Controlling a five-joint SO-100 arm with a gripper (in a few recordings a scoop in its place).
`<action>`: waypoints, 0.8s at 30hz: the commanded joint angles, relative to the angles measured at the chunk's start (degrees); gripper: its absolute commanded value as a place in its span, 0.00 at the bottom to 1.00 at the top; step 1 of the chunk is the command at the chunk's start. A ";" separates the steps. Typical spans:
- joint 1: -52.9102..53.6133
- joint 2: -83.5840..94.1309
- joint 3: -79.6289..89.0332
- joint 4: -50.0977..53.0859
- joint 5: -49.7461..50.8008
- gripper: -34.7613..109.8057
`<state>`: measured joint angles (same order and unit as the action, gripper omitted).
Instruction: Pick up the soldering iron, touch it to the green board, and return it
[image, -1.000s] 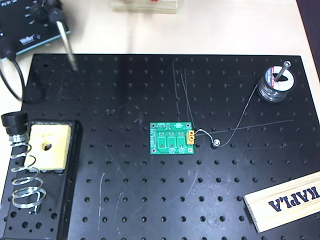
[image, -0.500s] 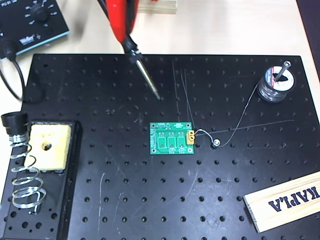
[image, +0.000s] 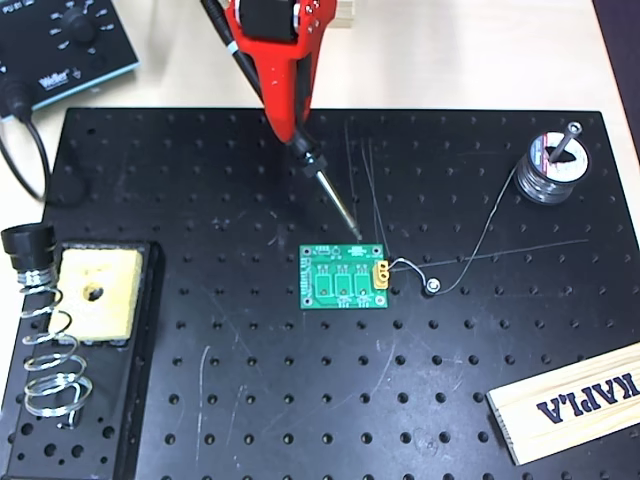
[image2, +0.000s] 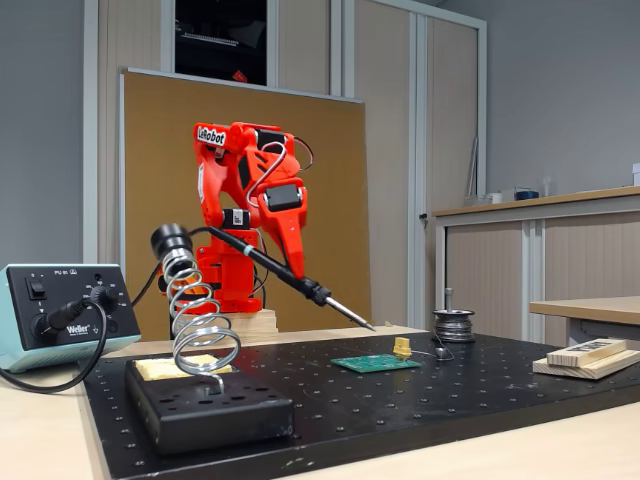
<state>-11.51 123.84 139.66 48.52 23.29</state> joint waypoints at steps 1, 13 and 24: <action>-1.93 -0.44 0.88 -1.93 1.76 0.24; -3.25 -7.21 0.18 -7.65 2.81 0.24; -2.72 -10.55 -1.58 -8.88 2.46 0.24</action>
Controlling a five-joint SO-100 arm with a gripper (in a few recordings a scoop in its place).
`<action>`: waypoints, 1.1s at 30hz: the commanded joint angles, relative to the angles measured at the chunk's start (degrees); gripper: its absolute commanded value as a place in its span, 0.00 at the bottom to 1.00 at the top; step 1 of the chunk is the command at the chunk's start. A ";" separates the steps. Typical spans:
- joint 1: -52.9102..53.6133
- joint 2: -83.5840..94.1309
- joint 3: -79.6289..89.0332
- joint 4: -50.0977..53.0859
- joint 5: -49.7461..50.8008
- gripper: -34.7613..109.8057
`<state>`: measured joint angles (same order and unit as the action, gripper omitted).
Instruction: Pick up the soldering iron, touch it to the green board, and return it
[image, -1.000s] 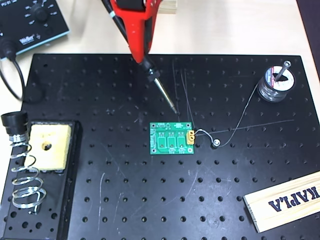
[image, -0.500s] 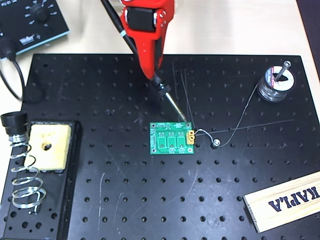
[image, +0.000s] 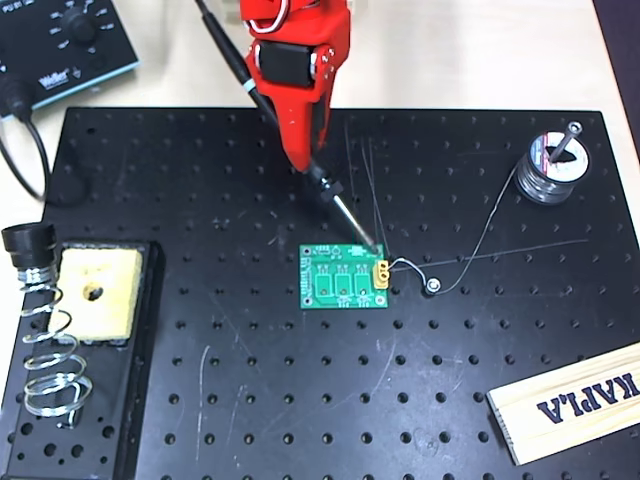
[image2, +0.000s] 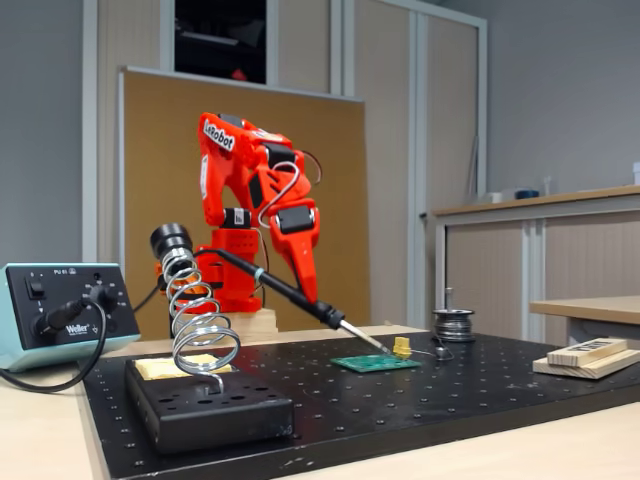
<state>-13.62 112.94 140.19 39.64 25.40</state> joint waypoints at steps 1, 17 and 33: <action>-0.62 0.09 -2.29 0.00 0.35 0.24; 0.70 -4.48 -7.29 0.97 -1.32 0.24; 1.49 -6.94 -9.67 1.23 -2.37 0.24</action>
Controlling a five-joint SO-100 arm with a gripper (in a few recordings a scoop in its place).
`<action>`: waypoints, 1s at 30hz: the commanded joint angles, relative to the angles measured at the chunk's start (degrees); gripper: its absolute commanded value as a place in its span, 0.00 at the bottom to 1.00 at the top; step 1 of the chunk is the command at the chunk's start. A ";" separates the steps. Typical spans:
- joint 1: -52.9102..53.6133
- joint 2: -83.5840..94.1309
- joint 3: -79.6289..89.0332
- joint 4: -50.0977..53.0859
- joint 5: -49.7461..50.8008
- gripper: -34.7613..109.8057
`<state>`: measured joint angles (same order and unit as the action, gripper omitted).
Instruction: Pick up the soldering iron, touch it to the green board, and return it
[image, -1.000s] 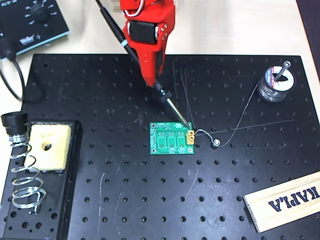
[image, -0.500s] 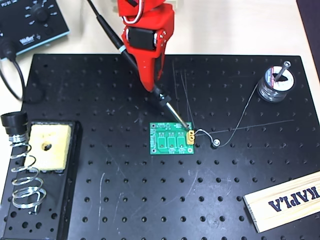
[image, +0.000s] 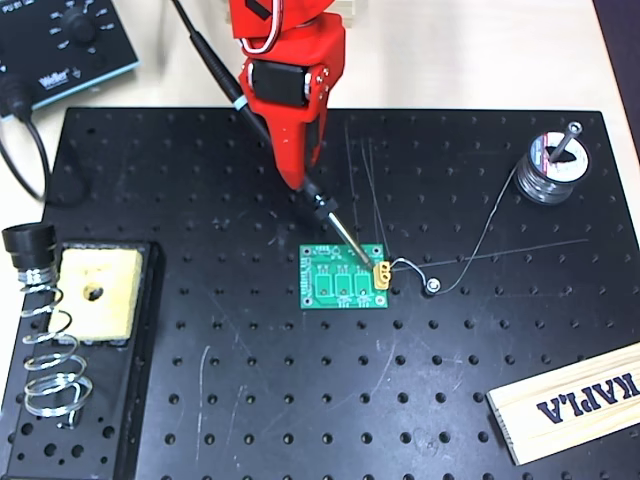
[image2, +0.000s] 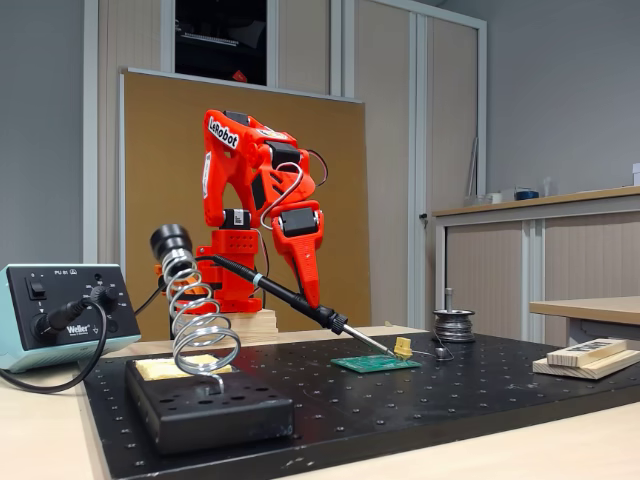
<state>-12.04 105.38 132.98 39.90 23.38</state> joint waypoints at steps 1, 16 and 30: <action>-0.09 0.62 -2.46 0.97 -0.35 0.24; -0.18 0.44 -2.37 0.88 -0.44 0.24; -0.26 0.18 -2.20 0.35 -0.35 0.24</action>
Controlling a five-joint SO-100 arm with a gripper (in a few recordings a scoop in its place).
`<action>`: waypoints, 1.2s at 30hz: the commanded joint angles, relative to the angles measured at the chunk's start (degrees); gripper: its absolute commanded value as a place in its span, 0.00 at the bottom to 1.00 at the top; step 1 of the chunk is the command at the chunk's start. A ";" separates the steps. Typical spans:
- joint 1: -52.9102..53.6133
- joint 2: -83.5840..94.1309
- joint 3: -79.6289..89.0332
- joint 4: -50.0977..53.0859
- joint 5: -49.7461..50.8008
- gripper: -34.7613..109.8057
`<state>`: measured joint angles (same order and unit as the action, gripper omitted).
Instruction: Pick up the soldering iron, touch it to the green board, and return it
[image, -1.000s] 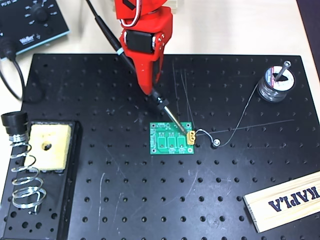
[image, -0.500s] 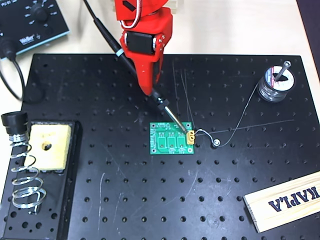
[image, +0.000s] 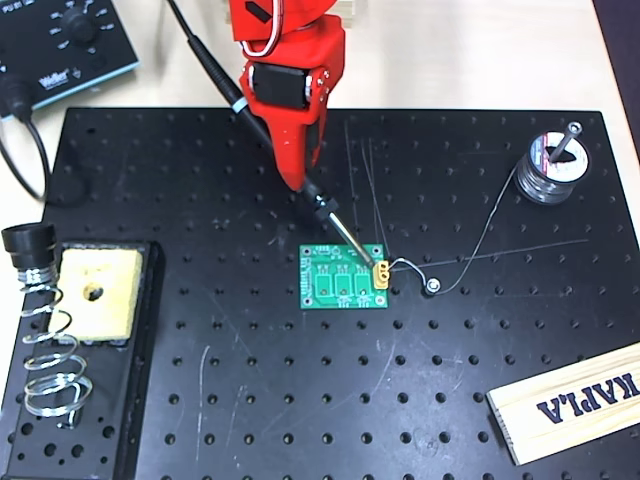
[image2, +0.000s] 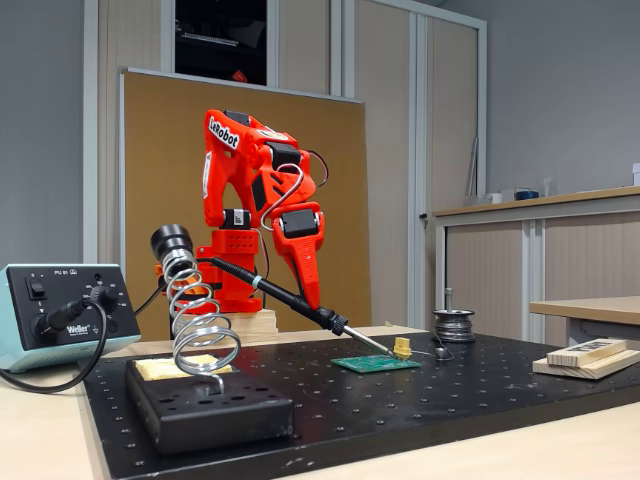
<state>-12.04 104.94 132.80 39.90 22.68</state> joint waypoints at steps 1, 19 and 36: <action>-0.26 0.62 -1.93 0.35 0.35 0.24; -0.44 1.58 0.18 -0.70 0.79 0.24; 3.78 12.13 2.64 7.56 -4.57 0.24</action>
<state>-9.05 114.61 136.93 45.44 18.98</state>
